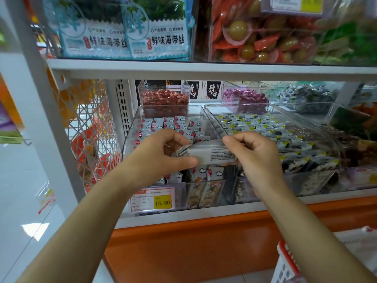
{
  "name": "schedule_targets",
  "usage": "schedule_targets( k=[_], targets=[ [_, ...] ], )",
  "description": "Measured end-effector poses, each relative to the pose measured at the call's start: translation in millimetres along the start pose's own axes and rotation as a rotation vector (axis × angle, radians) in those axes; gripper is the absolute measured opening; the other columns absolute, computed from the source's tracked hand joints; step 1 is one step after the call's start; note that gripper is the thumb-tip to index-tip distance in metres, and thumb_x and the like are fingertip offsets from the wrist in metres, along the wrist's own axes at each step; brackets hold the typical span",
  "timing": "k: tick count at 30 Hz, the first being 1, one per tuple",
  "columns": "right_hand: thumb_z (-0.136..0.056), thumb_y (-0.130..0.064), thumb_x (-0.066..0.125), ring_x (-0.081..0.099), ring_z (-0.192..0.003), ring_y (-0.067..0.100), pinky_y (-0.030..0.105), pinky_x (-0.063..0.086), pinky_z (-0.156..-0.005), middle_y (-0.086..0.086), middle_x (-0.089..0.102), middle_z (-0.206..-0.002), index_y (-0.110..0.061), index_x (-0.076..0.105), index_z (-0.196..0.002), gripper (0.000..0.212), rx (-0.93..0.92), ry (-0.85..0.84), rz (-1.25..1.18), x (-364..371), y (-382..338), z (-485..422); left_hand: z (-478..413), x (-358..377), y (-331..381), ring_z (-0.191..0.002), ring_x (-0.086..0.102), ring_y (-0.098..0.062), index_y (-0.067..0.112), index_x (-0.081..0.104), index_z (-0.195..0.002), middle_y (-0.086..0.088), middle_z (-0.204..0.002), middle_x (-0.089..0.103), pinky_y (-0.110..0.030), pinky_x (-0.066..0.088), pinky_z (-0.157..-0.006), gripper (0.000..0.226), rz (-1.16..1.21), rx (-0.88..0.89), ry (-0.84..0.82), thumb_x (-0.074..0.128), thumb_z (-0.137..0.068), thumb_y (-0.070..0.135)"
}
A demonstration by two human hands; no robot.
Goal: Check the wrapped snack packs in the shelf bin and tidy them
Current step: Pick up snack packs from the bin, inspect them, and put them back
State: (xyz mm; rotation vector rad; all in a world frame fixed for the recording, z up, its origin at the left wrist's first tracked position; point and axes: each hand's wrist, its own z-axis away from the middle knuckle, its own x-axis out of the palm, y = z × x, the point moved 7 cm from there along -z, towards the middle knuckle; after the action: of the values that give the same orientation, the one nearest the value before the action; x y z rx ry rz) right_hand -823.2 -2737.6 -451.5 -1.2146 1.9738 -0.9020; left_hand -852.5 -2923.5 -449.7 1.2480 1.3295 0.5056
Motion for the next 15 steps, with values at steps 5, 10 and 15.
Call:
schedule_targets(
  k=[5,10,15],
  targets=[
    [-0.086,-0.012,0.062,0.07,-0.065,0.018,0.028,0.057,-0.05,0.002,0.072,-0.068,-0.016,0.072,-0.067,0.022,0.174,-0.21,-0.187,4,8,-4,-2,-5,-1,-0.085,0.065,-0.011,0.032,0.06,-0.096,0.001,-0.097,0.065,-0.018,0.055,-0.067,0.023,-0.026,0.013,0.032,0.069,-0.078,0.021],
    [-0.085,-0.012,0.06,0.071,-0.064,0.021,0.025,0.056,-0.048,0.003,0.072,-0.07,-0.016,0.074,-0.064,0.025,0.234,-0.262,-0.26,0,15,-7,-1,-1,8,-0.068,0.06,0.005,0.041,0.056,-0.094,0.006,-0.093,0.066,-0.004,0.04,-0.048,0.022,-0.067,0.098,0.052,0.061,-0.086,0.02],
    [-0.083,-0.03,0.059,0.072,-0.073,0.022,0.026,0.058,-0.056,0.007,0.074,-0.079,-0.011,0.071,-0.078,0.023,0.272,-0.158,-0.333,3,26,-5,-4,-3,5,-0.061,0.059,0.009,0.021,0.066,-0.107,0.009,-0.08,0.065,-0.005,0.043,-0.051,0.019,-0.093,0.133,0.187,0.053,-0.092,0.019]
  ],
)
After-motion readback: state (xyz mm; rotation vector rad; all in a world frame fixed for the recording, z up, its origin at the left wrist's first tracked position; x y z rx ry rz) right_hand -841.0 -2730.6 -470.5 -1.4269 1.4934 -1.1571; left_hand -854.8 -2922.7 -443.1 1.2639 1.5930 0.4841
